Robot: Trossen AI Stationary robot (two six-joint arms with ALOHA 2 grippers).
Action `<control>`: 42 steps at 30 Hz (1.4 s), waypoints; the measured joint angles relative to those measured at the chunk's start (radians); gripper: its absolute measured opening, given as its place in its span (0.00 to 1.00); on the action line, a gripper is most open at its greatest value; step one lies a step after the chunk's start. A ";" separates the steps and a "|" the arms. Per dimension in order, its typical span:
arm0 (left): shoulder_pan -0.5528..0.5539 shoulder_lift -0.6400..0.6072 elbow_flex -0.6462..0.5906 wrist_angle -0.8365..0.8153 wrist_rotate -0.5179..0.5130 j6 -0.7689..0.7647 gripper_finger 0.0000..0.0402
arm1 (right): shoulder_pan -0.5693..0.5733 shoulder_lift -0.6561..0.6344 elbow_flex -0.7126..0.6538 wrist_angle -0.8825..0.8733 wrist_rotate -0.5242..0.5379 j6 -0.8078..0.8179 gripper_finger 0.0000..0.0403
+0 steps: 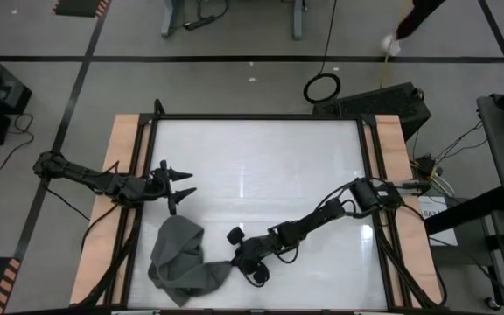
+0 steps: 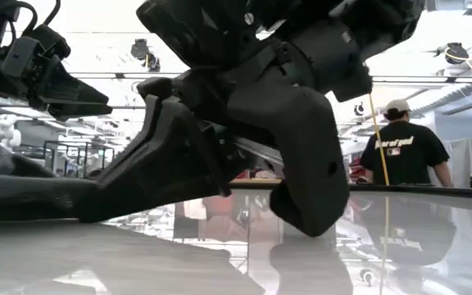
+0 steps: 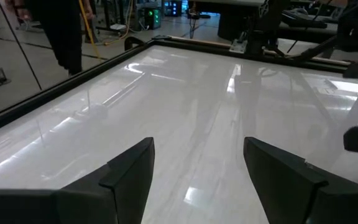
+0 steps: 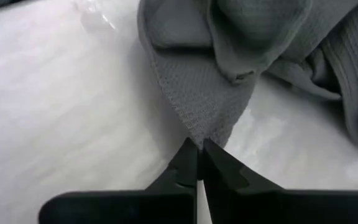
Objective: Roll towel
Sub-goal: Fold the dark gray towel
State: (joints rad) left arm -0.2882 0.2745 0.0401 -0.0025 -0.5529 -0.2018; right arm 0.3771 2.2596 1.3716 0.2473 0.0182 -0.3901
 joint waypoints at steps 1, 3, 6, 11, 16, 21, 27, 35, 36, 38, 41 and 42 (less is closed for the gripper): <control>0.000 0.000 0.000 0.000 0.000 0.000 0.63 | 0.001 -0.013 0.000 -0.038 0.017 -0.006 0.01; 0.000 0.000 0.000 0.000 0.000 0.000 0.63 | 0.000 -0.042 0.000 -0.109 0.041 -0.009 0.00; 0.000 0.000 0.000 0.000 0.000 0.000 0.63 | -0.002 -0.087 -0.003 -0.208 0.085 -0.009 0.00; 0.000 0.000 0.000 0.012 0.000 0.102 0.63 | 0.000 -0.172 -0.003 -0.338 0.147 0.008 0.00; 0.000 0.000 0.000 0.012 0.000 0.181 0.63 | 0.001 -0.249 -0.002 -0.473 0.149 0.034 0.00; 0.000 0.000 0.000 0.012 0.000 0.185 0.63 | 0.013 -0.344 -0.002 -0.585 0.199 0.039 0.00; 0.000 0.000 0.000 0.014 0.000 0.184 0.63 | 0.021 -0.494 -0.002 -0.683 0.325 0.035 0.00; 0.000 0.000 0.000 0.033 0.000 0.184 0.63 | 0.020 -0.730 -0.002 -0.673 0.542 -0.006 0.00; 0.000 0.000 0.000 0.045 0.000 0.184 0.63 | 0.017 -0.759 -0.002 -0.665 0.571 -0.015 0.00; 0.000 0.000 0.000 0.076 0.000 0.182 0.63 | 0.012 -0.814 -0.002 -0.652 0.616 -0.030 0.00; 0.000 0.000 0.000 0.135 0.005 0.146 0.63 | -0.004 -0.892 -0.002 -0.623 0.627 -0.036 0.00; 0.000 0.000 0.000 0.159 0.008 0.124 0.63 | -0.009 -0.914 -0.002 -0.617 0.629 -0.036 0.00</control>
State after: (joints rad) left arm -0.2883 0.2745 0.0402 0.1561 -0.5453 -0.0780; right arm 0.3680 1.3455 1.3697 -0.3699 0.6468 -0.4259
